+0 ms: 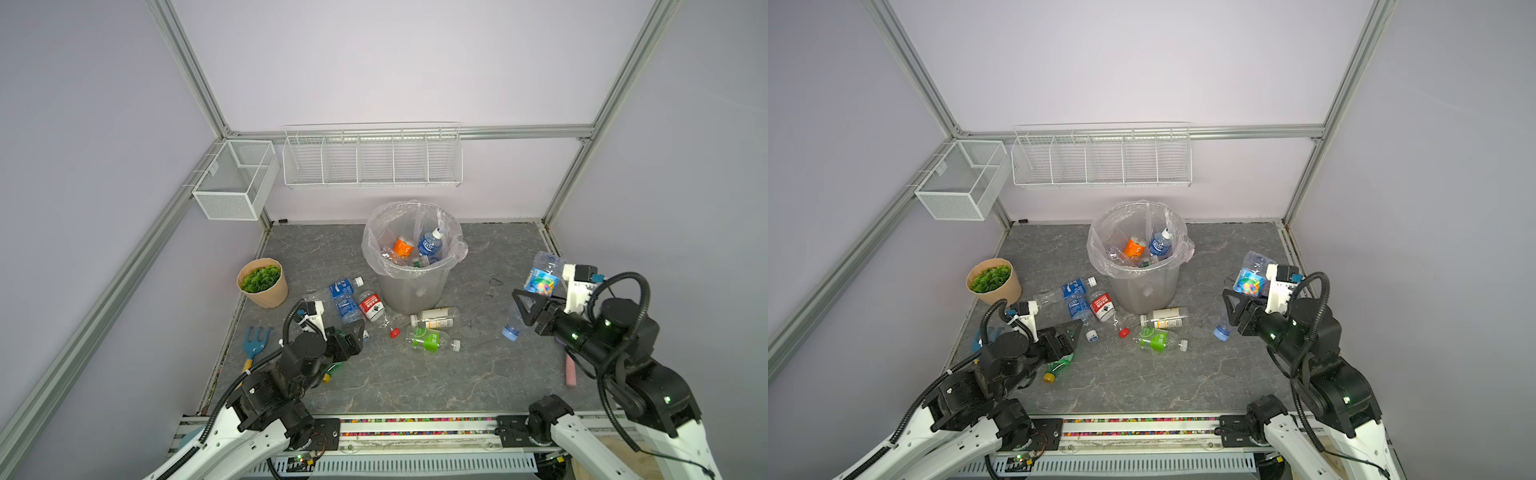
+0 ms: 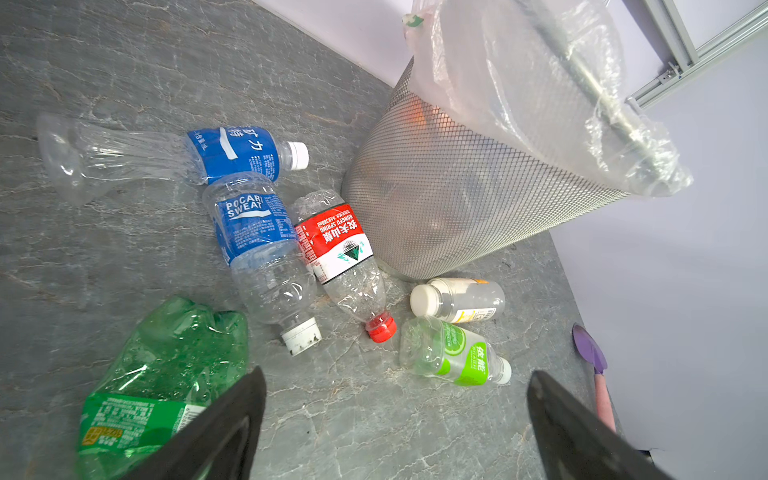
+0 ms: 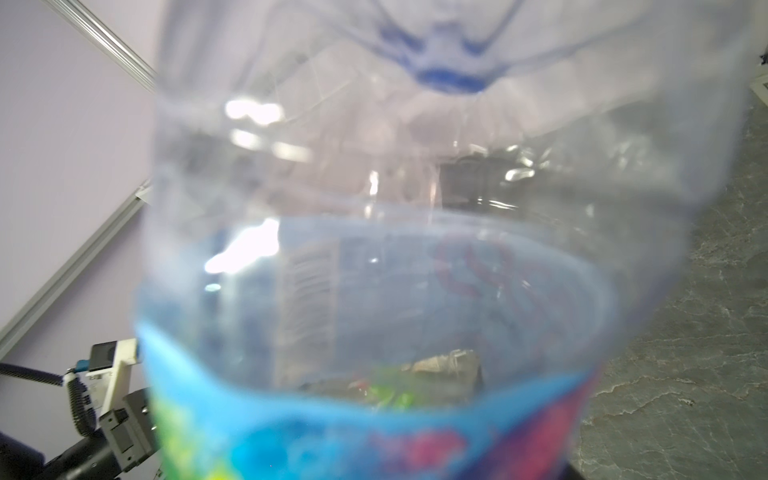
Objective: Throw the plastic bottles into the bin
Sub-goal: 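Lift the blue-pink label bottle upright with the right gripper, then carry the bottle over the bin and open the right gripper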
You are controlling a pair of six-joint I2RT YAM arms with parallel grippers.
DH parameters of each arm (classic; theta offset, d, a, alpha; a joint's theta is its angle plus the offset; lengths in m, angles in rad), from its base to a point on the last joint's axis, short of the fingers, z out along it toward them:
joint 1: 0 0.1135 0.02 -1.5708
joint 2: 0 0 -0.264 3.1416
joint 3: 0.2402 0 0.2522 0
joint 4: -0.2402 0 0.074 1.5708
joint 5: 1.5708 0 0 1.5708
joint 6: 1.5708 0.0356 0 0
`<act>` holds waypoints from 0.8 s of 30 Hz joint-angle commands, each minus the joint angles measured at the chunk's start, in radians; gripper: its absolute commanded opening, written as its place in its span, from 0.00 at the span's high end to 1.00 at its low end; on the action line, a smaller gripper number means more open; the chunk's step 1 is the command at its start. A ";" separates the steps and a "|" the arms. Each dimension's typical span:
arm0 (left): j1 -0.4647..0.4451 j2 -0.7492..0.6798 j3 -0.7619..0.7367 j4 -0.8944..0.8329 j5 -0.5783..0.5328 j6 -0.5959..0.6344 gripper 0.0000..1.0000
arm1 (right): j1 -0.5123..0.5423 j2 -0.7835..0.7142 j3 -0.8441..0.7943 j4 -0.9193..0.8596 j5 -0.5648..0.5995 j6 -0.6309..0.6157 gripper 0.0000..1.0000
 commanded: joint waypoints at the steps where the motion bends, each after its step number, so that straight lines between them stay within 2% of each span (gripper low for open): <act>1: 0.001 0.019 -0.016 0.029 0.011 -0.017 0.03 | 0.008 -0.052 0.026 0.006 0.027 -0.020 0.93; 6: 0.001 0.048 -0.033 0.062 0.026 -0.023 0.03 | 0.007 -0.087 0.040 0.010 0.091 -0.011 0.93; 11: 0.002 0.088 -0.072 0.114 0.059 -0.044 0.03 | 0.007 -0.052 0.075 0.028 0.107 -0.019 0.93; 18: -0.005 0.125 -0.138 0.174 0.088 -0.086 0.03 | 0.007 0.073 0.129 0.094 0.033 -0.011 0.93; 24: -0.009 0.086 -0.191 0.168 0.081 -0.111 0.03 | 0.007 0.207 0.153 0.179 -0.050 0.003 0.89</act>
